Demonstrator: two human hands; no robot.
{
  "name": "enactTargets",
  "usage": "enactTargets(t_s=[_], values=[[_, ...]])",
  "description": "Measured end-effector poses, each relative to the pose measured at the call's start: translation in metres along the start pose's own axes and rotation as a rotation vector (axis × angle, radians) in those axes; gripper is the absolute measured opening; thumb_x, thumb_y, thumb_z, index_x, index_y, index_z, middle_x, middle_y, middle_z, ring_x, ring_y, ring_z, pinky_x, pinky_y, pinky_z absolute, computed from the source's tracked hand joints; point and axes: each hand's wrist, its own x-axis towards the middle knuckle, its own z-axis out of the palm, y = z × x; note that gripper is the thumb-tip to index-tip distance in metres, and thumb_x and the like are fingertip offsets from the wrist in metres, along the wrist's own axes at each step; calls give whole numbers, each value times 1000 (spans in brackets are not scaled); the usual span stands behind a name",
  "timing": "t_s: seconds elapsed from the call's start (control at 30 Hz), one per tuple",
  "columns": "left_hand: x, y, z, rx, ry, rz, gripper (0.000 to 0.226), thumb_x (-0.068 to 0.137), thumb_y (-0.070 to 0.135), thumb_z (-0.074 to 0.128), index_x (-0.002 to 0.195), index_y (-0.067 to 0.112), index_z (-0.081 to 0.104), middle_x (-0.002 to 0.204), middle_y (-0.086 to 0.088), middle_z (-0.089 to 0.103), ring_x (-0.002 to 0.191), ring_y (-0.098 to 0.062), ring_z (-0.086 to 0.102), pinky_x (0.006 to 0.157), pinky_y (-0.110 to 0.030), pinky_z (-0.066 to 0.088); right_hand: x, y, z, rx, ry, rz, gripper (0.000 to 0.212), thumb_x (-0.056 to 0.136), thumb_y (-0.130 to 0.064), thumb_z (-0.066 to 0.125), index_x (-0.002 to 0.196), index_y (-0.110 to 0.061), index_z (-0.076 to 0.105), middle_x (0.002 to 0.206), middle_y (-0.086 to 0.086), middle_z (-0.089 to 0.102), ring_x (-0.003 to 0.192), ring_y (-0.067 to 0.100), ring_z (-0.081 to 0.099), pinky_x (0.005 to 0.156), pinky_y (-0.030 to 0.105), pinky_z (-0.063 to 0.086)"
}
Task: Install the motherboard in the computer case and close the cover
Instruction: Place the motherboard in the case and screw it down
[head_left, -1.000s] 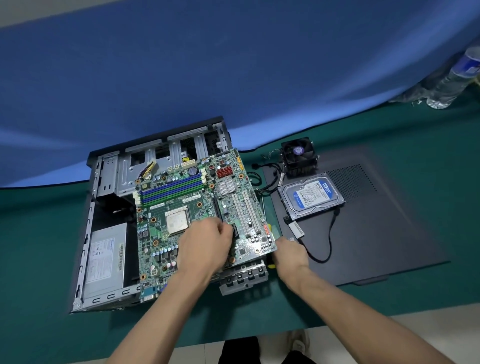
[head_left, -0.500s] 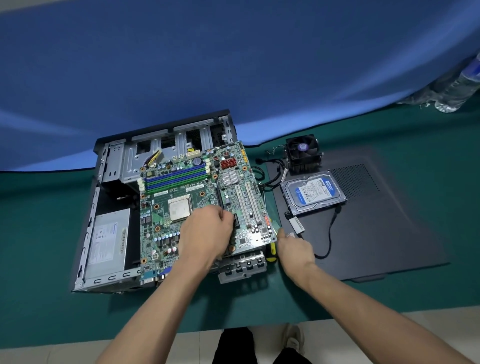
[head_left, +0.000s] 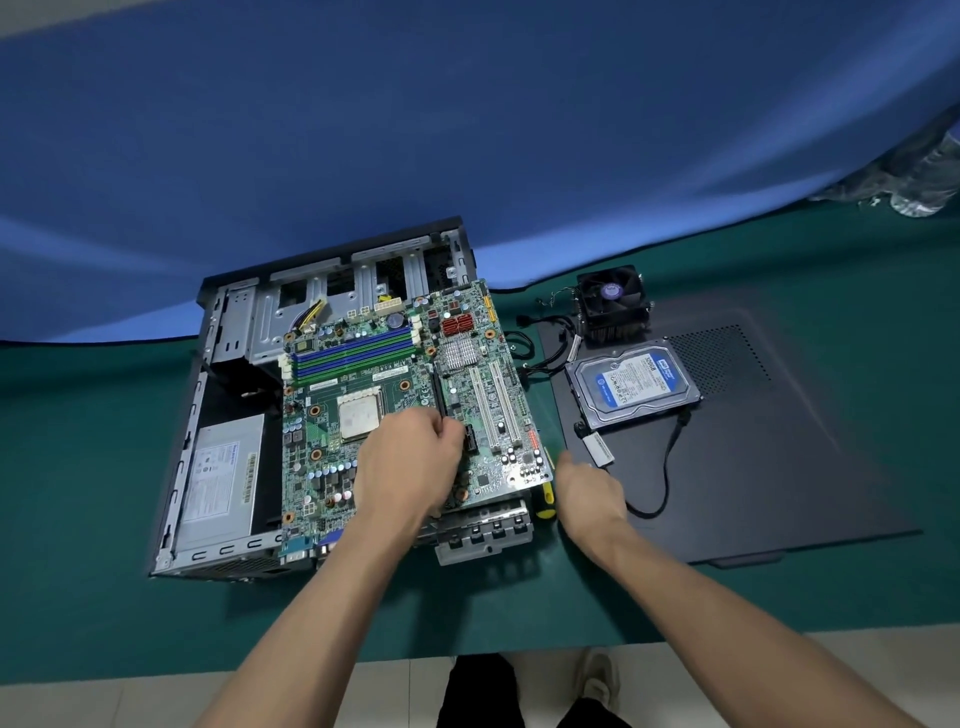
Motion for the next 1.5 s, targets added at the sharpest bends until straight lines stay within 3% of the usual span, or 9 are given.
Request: enactTargets(t_s=[0.2,0.37,0.47,0.57,0.73,0.93,1.17,1.33,1.5], values=[[0,1,0,-5,3,-7,39,89,25,47,51,15,44,43,2,45,38,-15,40,41,-21,27,5,-4,-4,-33,-52,-7,37,85,12,52,121,2,50,114,13,66,105,27,65,83,30,51],[0,1,-1,-5,0,-13,39,89,26,47,52,15,44,44,2,44,39,-15,37,41,-21,27,8,-2,-13,-1,-62,-26,27,86,10,53,108,-3,61,109,10,66,100,26,65,76,29,49],[0,1,-1,-6,2,-16,38,89,26,47,52,15,43,44,3,44,39,-14,36,41,-21,26,4,1,-11,63,-48,10,17,85,9,51,86,-6,59,93,9,65,84,26,61,65,28,42],[0,0,0,2,9,-16,38,88,25,47,51,16,43,43,3,43,38,-13,36,40,-20,25,3,2,-6,156,-56,108,31,86,8,50,61,-9,42,76,8,58,71,25,53,60,27,40],[1,0,1,-6,12,-16,38,87,25,48,51,14,44,44,1,45,39,-14,37,41,-21,29,-6,4,-3,207,-90,143,16,88,6,52,95,-4,62,104,13,65,89,28,63,64,28,42],[1,-1,1,1,18,-18,38,87,25,48,50,15,42,43,2,43,38,-13,35,40,-20,24,-15,-10,9,159,-114,99,19,92,-3,55,110,0,59,106,11,67,96,24,65,74,28,49],[1,-1,1,6,17,-21,38,87,26,47,51,16,43,43,3,43,38,-13,36,40,-21,24,-15,-8,3,255,-169,183,15,88,2,52,93,-6,65,100,11,68,90,25,66,71,25,52],[2,-1,2,7,14,-7,39,88,25,47,50,16,42,42,4,42,37,-12,36,40,-20,23,-14,2,10,655,-304,296,21,91,-6,50,71,-7,56,63,10,58,48,20,54,49,31,56],[4,-2,2,-5,5,-11,37,87,25,47,51,15,44,43,2,43,38,-14,36,41,-20,24,-16,10,-9,856,-160,248,23,95,-17,51,72,-11,50,57,6,60,46,20,60,50,33,57]])
